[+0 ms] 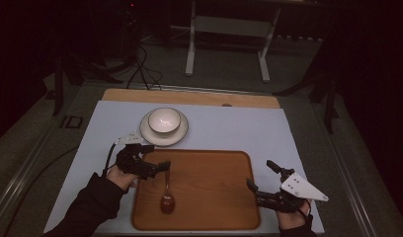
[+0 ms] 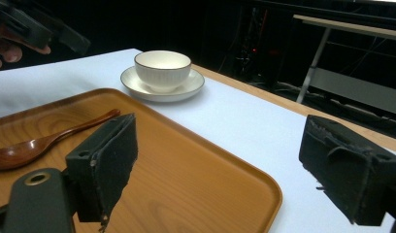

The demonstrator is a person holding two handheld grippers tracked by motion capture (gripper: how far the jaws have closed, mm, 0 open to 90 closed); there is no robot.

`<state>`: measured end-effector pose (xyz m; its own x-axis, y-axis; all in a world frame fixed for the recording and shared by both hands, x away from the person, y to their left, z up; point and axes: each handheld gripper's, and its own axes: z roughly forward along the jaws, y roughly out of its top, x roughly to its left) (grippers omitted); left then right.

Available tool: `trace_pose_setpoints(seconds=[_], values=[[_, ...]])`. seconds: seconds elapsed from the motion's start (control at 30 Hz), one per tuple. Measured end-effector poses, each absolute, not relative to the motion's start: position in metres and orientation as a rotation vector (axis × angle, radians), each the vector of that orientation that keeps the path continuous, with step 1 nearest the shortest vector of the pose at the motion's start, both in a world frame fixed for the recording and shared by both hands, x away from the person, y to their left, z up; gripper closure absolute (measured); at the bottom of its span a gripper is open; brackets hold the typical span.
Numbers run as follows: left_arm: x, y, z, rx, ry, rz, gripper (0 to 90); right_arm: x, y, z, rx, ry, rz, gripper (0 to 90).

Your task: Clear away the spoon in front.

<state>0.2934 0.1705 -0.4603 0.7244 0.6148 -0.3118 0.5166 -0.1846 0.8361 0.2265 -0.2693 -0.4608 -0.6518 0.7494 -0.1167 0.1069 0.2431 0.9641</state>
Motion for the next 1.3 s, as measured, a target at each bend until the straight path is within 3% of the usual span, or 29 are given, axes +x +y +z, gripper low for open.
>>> trace_pose_setpoints(seconds=[0.5,1.3], values=[[0.249,0.184,-0.46,1.801,0.716,0.193,0.0,0.227,-0.263,-0.463,0.765,1.965,1.424,13.7],[0.218,0.209,-0.488,1.718,0.722,0.294,0.0,0.228,-0.263,-0.465,0.755,1.983,1.418,13.7]])
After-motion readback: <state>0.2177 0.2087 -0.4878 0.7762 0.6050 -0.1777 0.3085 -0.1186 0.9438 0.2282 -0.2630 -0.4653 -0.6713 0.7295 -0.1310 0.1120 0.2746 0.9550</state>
